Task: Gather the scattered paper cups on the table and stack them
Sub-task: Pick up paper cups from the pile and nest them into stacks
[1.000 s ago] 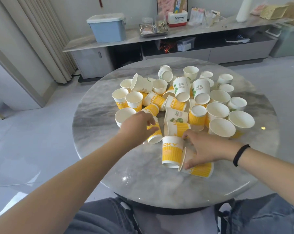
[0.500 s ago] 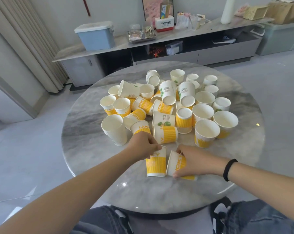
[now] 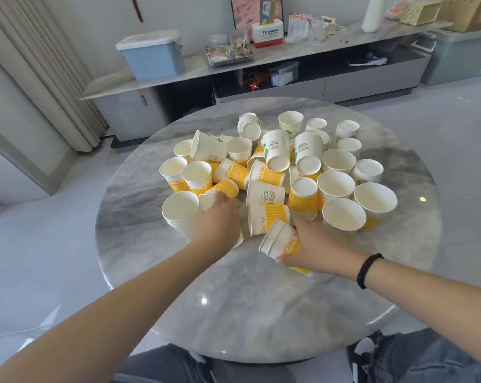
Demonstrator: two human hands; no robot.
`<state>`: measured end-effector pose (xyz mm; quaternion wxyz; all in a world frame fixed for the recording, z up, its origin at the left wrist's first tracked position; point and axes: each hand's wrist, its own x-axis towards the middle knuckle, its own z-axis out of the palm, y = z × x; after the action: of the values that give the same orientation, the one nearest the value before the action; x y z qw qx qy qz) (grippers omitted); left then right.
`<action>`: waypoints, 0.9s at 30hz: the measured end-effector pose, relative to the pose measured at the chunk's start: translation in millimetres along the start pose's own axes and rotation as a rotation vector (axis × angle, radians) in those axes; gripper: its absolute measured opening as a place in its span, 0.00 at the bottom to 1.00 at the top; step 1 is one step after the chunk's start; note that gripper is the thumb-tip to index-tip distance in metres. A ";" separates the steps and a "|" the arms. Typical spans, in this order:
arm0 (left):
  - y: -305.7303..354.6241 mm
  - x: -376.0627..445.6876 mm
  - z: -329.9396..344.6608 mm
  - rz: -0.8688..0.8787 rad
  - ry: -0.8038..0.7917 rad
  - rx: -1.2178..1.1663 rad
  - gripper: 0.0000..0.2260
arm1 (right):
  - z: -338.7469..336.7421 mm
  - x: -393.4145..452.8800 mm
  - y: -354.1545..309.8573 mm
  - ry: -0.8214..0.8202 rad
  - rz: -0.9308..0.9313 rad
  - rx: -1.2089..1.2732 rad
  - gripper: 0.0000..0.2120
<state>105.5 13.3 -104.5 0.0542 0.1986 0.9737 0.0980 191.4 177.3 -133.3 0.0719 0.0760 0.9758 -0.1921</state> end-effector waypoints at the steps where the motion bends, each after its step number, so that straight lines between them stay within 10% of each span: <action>1: -2.3 3.3 -0.3 0.005 -0.043 0.133 0.16 | 0.6 -0.1 0.0 -0.001 0.004 -0.049 0.31; 6: -10.5 8.4 -0.1 -0.025 -0.163 0.159 0.18 | 1.3 -1.7 -3.7 0.013 -0.045 -0.136 0.29; 16: -11.3 0.8 0.0 -0.300 -0.504 -1.028 0.10 | 2.7 -2.4 -7.7 -0.111 -0.094 0.027 0.32; 24: 4.6 -3.2 -0.3 -0.233 -0.725 -1.006 0.09 | -0.6 -10.0 -2.7 -0.124 -0.093 0.207 0.34; 27: 16.9 0.4 7.4 -0.241 -0.560 -0.841 0.11 | -1.8 -11.0 3.4 -0.076 -0.069 0.116 0.32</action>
<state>112.5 30.0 -108.2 0.3988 0.0649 0.8141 0.4170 202.5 179.8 -131.0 0.0976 0.0392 0.9616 -0.2535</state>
